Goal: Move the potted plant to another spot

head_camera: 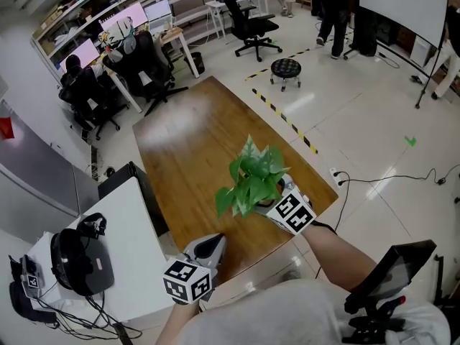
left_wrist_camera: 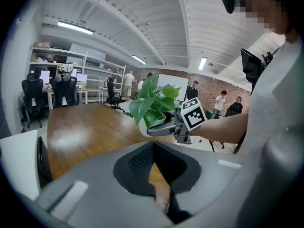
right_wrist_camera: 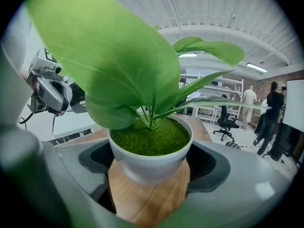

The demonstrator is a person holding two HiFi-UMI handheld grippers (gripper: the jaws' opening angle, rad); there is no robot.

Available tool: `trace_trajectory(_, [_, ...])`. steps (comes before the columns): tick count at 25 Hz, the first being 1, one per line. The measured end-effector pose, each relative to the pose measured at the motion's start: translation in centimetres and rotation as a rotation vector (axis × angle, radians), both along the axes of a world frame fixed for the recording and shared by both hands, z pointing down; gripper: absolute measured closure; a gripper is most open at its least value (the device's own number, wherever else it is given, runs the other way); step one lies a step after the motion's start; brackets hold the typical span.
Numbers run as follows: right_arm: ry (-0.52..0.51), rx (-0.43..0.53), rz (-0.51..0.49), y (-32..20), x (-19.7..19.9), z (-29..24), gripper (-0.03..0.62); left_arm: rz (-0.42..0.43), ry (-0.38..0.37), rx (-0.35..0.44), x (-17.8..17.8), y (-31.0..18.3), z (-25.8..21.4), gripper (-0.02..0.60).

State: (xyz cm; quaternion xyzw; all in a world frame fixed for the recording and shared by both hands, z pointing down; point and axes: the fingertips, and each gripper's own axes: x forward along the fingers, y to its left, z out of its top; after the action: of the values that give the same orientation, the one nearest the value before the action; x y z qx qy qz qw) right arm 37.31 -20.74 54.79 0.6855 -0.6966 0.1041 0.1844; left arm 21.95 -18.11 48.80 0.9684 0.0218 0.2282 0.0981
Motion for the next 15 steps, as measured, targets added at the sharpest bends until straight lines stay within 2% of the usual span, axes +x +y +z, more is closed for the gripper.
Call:
trace_trajectory(9, [-0.017,-0.015,0.035,2.4,8.2,1.7,0.127,0.032,-0.011,-0.005,8.0,1.7,1.0,0.595])
trace_trajectory(15, [-0.034,-0.024,0.062,3.5,10.4,4.2,0.128,0.042,-0.026,-0.009,9.4,2.5,2.7,0.595])
